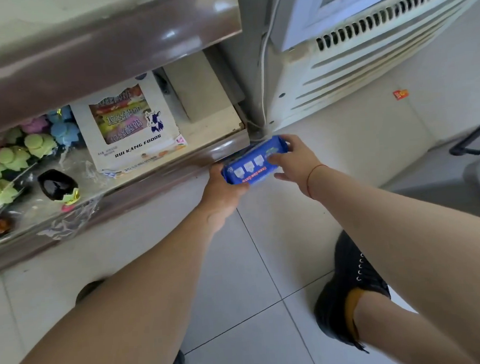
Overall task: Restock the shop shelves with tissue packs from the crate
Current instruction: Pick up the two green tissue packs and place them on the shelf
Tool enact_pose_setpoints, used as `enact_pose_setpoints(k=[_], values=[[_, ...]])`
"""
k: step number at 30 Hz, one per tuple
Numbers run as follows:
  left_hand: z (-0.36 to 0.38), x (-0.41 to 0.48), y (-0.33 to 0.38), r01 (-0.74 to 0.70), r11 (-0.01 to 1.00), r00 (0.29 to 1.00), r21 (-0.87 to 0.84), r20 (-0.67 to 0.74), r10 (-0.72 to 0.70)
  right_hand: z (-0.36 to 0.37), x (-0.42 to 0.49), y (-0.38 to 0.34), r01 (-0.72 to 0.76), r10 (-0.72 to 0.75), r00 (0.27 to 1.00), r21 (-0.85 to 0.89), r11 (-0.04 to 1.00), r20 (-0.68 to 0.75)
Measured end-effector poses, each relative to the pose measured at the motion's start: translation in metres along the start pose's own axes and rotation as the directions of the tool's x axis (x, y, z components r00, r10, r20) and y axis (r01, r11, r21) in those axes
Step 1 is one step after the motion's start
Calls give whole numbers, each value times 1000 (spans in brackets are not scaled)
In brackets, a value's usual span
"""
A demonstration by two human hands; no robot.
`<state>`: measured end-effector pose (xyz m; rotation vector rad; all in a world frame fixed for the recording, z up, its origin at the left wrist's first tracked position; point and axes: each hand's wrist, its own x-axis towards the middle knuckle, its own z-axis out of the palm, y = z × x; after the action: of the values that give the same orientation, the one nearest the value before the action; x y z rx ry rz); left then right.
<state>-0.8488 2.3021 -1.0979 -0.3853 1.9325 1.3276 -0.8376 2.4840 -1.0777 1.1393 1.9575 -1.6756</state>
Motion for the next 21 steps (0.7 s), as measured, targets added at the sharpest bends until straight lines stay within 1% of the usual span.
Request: enact_pose_setpoints(k=[2, 3, 5, 7, 9, 12, 13, 15, 17, 19, 20, 21], values=[[5, -4, -4, 47, 993, 999, -105, -9, -48, 0, -5, 10, -94, 95, 995, 33, 995, -29], [6, -8, -5, 63, 990, 998, -124, -8, -64, -1, -9, 14, -142, 144, 989, 58, 988, -40], [5, -19, -5, 65, 993, 998, -95, -3, -66, -5, -18, 20, -193, 198, 979, 84, 978, -54], [-1, -29, -4, 47, 996, 999, -81, -16, -48, -12, -29, 24, -184, 195, 979, 148, 972, -58], [-8, -43, -1, 36, 995, 998, -89, -56, -41, -16, -44, 24, -167, 179, 984, 266, 949, -20], [-18, -73, 9, 19, 978, 997, -206, -66, -34, -28, -74, 20, -162, 138, 987, 419, 894, 87], [-20, -86, 12, 7, 968, 999, -250, -50, -20, -33, -86, 16, -155, 107, 986, 442, 884, 130], [-26, -111, 17, -3, 941, 1000, -338, 19, 10, -45, -117, 3, -100, 8, 978, 430, 897, 210], [-36, -141, 30, -22, 926, 991, -378, 117, 71, -60, -150, -15, -14, -93, 968, 417, 909, 235], [-52, -175, 43, -101, 943, 972, -316, 170, 161, -71, -187, -36, 113, -218, 945, 383, 917, 243], [-60, -193, 51, -172, 948, 964, -268, 154, 218, -73, -207, -46, 179, -270, 932, 339, 924, 243], [-68, -211, 57, -250, 947, 957, -204, 96, 273, -73, -226, -57, 242, -315, 920, 293, 925, 233]])
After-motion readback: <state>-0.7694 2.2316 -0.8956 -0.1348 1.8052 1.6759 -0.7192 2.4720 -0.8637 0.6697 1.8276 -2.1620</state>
